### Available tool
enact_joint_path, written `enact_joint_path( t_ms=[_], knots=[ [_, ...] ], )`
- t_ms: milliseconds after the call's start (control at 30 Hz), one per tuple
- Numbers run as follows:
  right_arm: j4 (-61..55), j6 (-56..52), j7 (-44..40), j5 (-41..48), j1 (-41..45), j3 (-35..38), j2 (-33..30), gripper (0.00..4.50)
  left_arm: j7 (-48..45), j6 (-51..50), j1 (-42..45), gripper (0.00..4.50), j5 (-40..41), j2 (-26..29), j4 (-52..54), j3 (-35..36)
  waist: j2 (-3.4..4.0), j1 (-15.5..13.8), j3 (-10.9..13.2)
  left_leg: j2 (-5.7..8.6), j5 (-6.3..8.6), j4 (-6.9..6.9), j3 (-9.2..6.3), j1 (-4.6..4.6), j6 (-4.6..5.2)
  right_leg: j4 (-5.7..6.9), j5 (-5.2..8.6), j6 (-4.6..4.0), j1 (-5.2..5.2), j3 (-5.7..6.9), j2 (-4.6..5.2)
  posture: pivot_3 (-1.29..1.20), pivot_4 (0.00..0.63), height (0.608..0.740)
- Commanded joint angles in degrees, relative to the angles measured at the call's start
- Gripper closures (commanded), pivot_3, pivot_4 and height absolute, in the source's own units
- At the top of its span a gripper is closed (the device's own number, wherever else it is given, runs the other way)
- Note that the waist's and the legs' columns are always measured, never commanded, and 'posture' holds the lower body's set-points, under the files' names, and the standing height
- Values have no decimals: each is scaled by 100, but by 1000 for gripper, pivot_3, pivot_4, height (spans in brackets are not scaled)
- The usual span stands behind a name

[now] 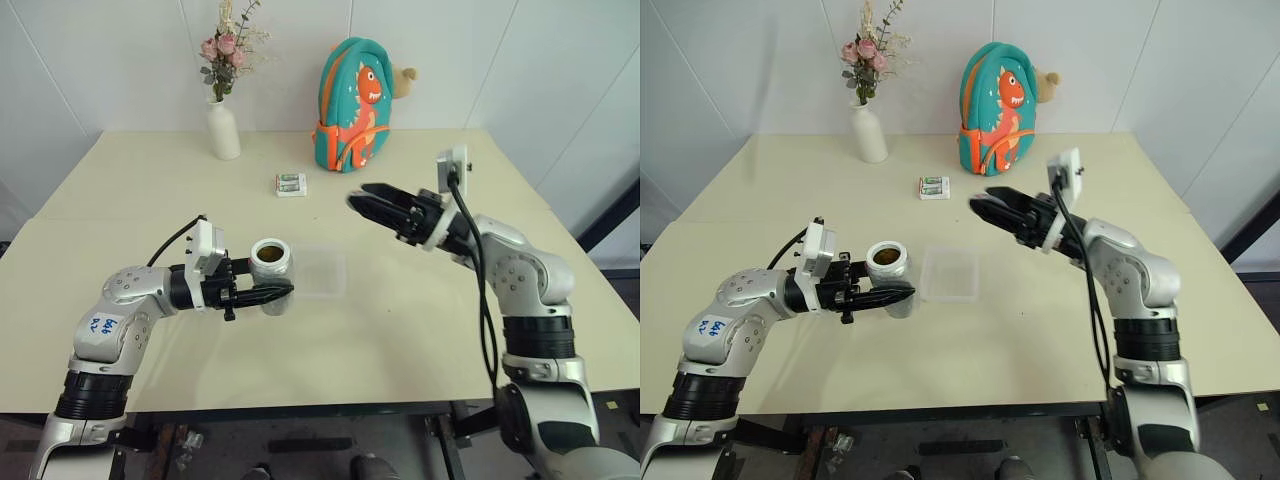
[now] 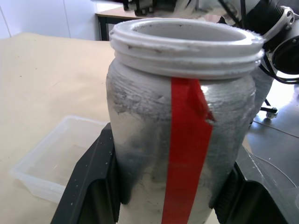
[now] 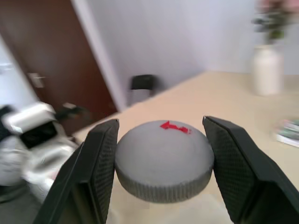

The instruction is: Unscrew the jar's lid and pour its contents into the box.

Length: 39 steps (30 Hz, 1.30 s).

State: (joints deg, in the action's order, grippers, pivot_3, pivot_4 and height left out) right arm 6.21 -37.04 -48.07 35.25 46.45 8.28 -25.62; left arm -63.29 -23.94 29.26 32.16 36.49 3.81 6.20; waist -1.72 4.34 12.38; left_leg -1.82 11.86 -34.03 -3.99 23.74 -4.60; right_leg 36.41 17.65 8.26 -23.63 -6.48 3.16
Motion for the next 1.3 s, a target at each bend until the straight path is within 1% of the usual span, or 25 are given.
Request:
enact_joint_path(
  t_ms=[33,100,133,200,233,333,400,467,533,567,600,667,700,800,900,1000,1133,1233,1300],
  knots=[
    [843,1554,79,-956,-442,-104,-184,1961,197,38,46,2525,203,-64,145,281,-2,27,-1,0,0,0,1,0,0,0,0,0,0,-1,0,0,150,740],
    [1693,2508,335,-1477,-695,-73,-193,1961,265,34,63,2525,218,-111,131,304,-4,25,-2,0,0,-2,2,-14,0,0,0,0,15,-1,0,0,150,740],
    [2082,3081,501,-1695,-729,-43,-167,1961,267,31,73,2525,216,-112,126,291,-4,25,-2,1,0,-3,4,-17,0,-2,0,1,18,-2,0,0,150,740],
    [2606,3852,639,-1945,-694,-4,-119,1961,274,27,86,2525,217,-118,124,284,1,26,2,3,-1,-6,8,-15,0,-2,-2,3,18,-9,0,0,150,740],
    [2796,4092,652,-2010,-658,3,-104,1961,278,28,88,2525,217,-121,123,280,4,49,4,4,-1,-6,9,-15,-1,-2,-3,5,17,-11,1,0,150,740],
    [3536,4250,761,-2077,-580,85,-65,1961,315,27,187,2525,216,-137,33,301,5,96,4,3,-2,-4,16,-24,-1,5,-4,8,17,-19,0,0,150,740],
    [3753,4282,658,-2072,-577,87,-76,1961,326,13,202,2525,225,-141,31,305,5,84,4,2,-3,-4,16,-28,-2,10,-4,7,18,-19,-1,0,150,740],
    [3827,4218,547,-2010,-581,111,-97,1229,343,-10,202,2525,232,-145,48,297,6,72,4,2,-3,-4,16,-35,-2,10,-4,7,26,-19,-1,0,150,740],
    [3738,4171,433,-1942,-587,132,-130,678,340,-43,223,2525,220,-132,33,269,5,64,4,2,-4,-5,16,-34,-2,9,-4,7,27,-20,-1,0,150,740],
    [3637,4114,386,-1905,-587,145,-155,299,343,-50,248,2525,211,-134,5,260,6,61,4,2,-4,-5,16,-34,-3,10,-4,7,27,-20,-1,0,150,740],
    [3508,4056,356,-1878,-587,154,-185,23,344,-51,277,2525,198,-136,-25,251,6,58,4,2,-4,-5,16,-34,-3,10,-4,7,27,-20,-1,0,150,740],
    [3356,3963,325,-1847,-594,172,-213,23,348,-49,307,2525,187,-139,-57,245,6,57,4,2,-4,-5,15,-35,-4,11,-4,7,27,-19,-1,0,150,740],
    [3078,3802,236,-1771,-608,169,-243,23,329,7,352,2525,137,-128,-123,227,6,55,4,2,-4,-5,15,-35,-4,12,-4,7,27,-19,-1,0,150,740],
    [1764,3041,-113,-1466,-739,31,-388,23,288,184,630,2525,-7,-92,-497,213,6,40,5,2,-5,-6,14,-34,-5,14,-4,7,26,-18,-1,0,150,740],
    [519,2278,-430,-1159,-938,-135,-641,23,104,408,1098,2525,-270,-23,-1174,82,7,24,5,3,-6,-6,11,-34,-6,16,-4,8,25,-15,-1,0,150,740],
    [-436,1681,-722,-902,-1141,-274,-947,23,-60,797,1600,2525,-664,1,-1979,-111,6,3,4,4,-6,-6,9,-34,-6,13,-4,9,28,-12,-2,0,150,740],
    [-1364,1355,-1071,-780,-1302,-406,-1360,23,-84,1592,2259,2525,-1312,-13,-3068,-376,6,-16,5,5,-5,-6,9,-28,-5,6,-3,9,27,-12,-1,0,150,740],
    [-1738,952,-934,-575,-1199,-314,-1460,23,246,2005,2761,2525,-1971,1,-3839,-669,6,-12,5,5,-5,-6,9,-24,-5,5,-3,9,23,-11,-1,0,150,740],
    [-1896,740,-834,-466,-1164,-261,-1482,23,504,2407,2959,2525,-2287,-43,-4142,-758,5,-14,5,5,-5,-6,8,-23,-5,5,-3,9,23,-11,-1,0,150,740]
  ],
)
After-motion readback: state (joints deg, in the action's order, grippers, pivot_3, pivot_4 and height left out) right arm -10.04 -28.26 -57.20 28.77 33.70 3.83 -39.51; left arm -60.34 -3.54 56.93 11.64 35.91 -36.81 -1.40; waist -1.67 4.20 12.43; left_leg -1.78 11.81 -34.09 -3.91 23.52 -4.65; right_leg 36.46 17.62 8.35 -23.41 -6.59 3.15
